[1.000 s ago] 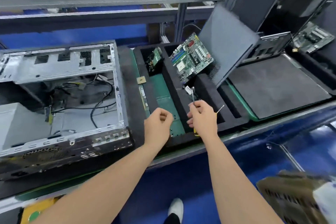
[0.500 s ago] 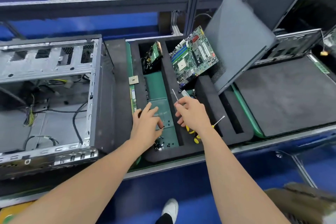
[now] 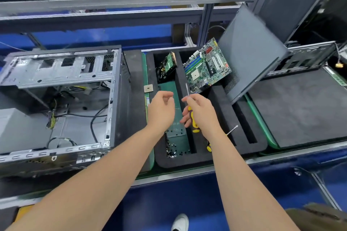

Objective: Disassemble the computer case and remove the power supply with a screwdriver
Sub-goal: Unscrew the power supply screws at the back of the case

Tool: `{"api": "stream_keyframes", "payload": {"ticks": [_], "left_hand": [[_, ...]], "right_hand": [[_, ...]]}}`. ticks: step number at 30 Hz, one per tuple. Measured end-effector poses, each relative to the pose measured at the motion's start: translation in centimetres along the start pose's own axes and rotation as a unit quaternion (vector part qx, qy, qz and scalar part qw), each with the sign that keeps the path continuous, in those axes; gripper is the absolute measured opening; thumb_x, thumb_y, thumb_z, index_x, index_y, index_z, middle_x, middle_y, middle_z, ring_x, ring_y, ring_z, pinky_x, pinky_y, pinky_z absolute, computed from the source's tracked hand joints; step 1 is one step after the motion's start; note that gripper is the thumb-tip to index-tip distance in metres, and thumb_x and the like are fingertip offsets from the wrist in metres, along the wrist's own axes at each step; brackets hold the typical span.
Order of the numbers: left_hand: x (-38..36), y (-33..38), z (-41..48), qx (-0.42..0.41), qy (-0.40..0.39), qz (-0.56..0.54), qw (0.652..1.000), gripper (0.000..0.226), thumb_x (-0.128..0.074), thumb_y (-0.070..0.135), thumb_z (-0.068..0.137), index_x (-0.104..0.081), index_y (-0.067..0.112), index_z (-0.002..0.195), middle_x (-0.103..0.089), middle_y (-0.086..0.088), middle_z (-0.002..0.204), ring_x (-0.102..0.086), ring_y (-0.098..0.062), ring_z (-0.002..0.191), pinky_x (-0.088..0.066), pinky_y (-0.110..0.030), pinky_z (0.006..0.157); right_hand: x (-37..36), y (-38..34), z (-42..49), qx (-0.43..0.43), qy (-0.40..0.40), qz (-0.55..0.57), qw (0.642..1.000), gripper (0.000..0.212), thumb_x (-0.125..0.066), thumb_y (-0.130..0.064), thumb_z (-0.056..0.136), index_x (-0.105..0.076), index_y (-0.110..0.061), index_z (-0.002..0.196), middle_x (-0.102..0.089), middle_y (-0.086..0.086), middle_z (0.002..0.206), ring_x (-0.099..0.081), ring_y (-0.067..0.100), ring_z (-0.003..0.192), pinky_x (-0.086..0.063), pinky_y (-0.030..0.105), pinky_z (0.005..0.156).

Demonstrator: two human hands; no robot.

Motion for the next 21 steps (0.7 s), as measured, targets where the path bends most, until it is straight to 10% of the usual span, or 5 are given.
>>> {"api": "stream_keyframes", "payload": {"ticks": [9,21], "left_hand": [[10.6,6.2,-1.0,-0.056,0.033,-0.113,0.992,0.027,-0.048,0.011,0.101,-0.065,0.032,0.105,-0.073,0.013,0.102,-0.068,-0.012,0.100,-0.057,-0.038,0.089],[31.4,-3.4,-6.2,-0.072,0.078,-0.048,0.993,0.033,-0.051,0.003,0.094,-0.069,0.030,0.091,-0.077,0.008,0.088,-0.071,-0.010,0.089,-0.057,-0.033,0.084]], "right_hand": [[-5.7,-7.6,-2.7,0.062,-0.025,0.113,0.991,0.028,-0.044,-0.026,0.111,-0.067,-0.011,0.107,-0.063,0.013,0.065,-0.051,0.025,0.038,-0.038,0.025,0.041],[-24.9,-11.7,-11.9,0.043,-0.106,0.150,0.982,0.025,-0.040,-0.024,0.114,-0.060,-0.009,0.117,-0.065,0.013,0.064,-0.050,0.022,0.038,-0.039,0.026,0.039]]}}
Point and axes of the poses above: each hand's wrist, its own z-axis towards the middle knuckle, its own x-axis out of the back of the hand, y = z × x, the point moved 6 cm from there along z, towards the middle knuckle
